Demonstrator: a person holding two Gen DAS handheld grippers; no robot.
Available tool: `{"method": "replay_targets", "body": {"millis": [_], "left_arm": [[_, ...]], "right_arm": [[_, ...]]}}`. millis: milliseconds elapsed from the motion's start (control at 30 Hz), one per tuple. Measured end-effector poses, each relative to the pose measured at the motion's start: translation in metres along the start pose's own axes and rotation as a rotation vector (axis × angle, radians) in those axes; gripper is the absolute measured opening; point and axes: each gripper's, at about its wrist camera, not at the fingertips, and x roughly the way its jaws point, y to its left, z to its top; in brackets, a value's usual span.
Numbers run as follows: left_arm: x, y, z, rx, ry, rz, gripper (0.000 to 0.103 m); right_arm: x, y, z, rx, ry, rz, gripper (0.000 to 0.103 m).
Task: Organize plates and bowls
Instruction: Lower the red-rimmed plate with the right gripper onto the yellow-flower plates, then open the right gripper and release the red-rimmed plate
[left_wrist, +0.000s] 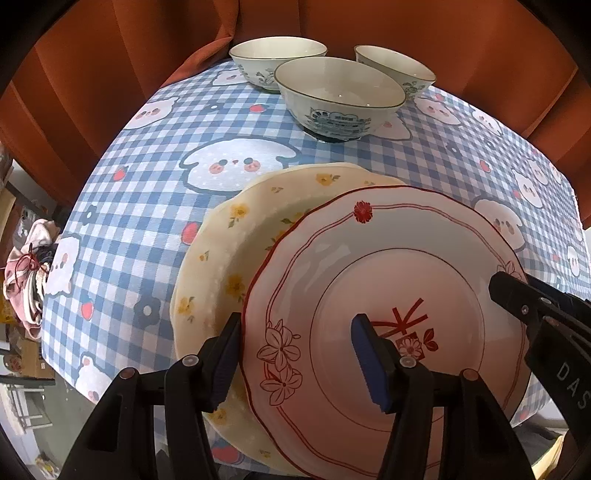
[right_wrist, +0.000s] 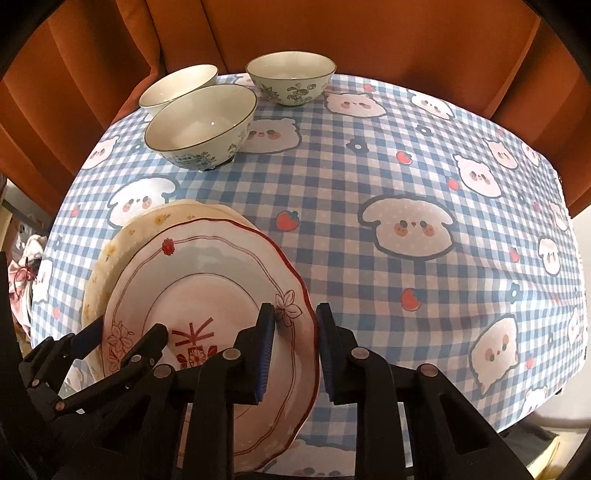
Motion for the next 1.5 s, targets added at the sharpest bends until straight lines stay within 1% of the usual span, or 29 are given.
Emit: {"method": "replay_targets", "body": {"millis": [233,500,733,1000,1133,1200,1333,1433,1500], "left_arm": [[-0.011,0.015,0.003,-0.027,-0.026,0.036,0.059],[-0.009,0.031,0.006,-0.051,-0.025,0.072,0.059],[-0.004,0.030,0.009,-0.021,-0.032,0.092,0.060],[-0.001,0.027,0.013,0.004,-0.051,0.117,0.060],[0.002,0.024,0.010,0.025,-0.079,0.131,0.065],[0.002,0.023,0.008,0.032,-0.092,0.130,0.067],[0.002,0.021,0.004,0.047,-0.113,0.118,0.073],[0.002,0.019,0.002,0.056,-0.123,0.115,0.078],[0.002,0.018,0.001,0.060,-0.121,0.104,0.084]], "right_arm": [[-0.001,0.010,0.003,-0.003,-0.002,0.042,0.026],[0.015,0.024,0.009,0.001,0.036,0.088,0.026],[0.027,0.029,0.013,0.012,0.055,0.077,0.028],[0.028,0.032,0.016,0.009,0.032,0.051,0.029],[0.028,0.037,0.012,-0.007,0.001,0.023,0.031],[0.027,0.040,0.009,-0.025,-0.022,0.006,0.031],[0.027,0.041,0.005,-0.040,-0.043,0.000,0.033],[0.026,0.044,0.003,-0.050,-0.051,-0.011,0.035],[0.026,0.043,0.002,-0.046,-0.056,-0.010,0.036]]}}
